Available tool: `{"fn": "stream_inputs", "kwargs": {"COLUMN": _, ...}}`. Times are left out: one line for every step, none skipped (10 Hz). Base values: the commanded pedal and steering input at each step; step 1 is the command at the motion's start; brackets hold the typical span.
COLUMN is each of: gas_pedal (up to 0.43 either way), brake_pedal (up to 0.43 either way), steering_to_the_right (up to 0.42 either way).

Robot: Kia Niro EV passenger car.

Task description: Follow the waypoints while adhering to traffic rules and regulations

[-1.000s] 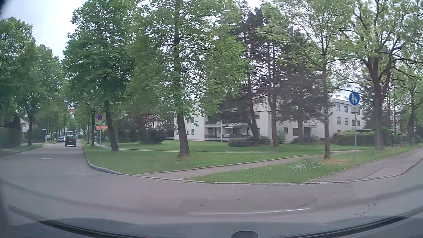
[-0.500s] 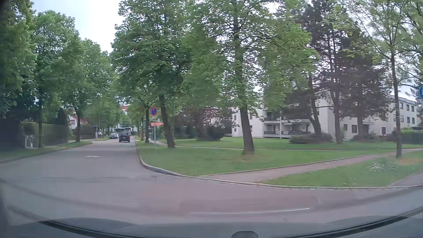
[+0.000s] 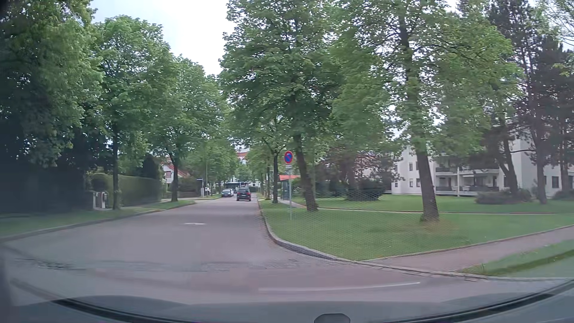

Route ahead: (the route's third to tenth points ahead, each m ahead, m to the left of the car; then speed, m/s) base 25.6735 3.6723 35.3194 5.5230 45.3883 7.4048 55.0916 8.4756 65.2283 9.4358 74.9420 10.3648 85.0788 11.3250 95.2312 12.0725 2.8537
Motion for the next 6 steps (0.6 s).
{"fn": "stream_inputs", "kwargs": {"gas_pedal": 0.110, "brake_pedal": 0.000, "steering_to_the_right": -0.567}}
{"fn": "stream_inputs", "kwargs": {"gas_pedal": 0.110, "brake_pedal": 0.000, "steering_to_the_right": -0.538}}
{"fn": "stream_inputs", "kwargs": {"gas_pedal": 0.110, "brake_pedal": 0.000, "steering_to_the_right": -0.500}}
{"fn": "stream_inputs", "kwargs": {"gas_pedal": 0.110, "brake_pedal": 0.000, "steering_to_the_right": -0.470}}
{"fn": "stream_inputs", "kwargs": {"gas_pedal": 0.110, "brake_pedal": 0.000, "steering_to_the_right": -0.427}}
{"fn": "stream_inputs", "kwargs": {"gas_pedal": 0.110, "brake_pedal": 0.000, "steering_to_the_right": -0.377}}
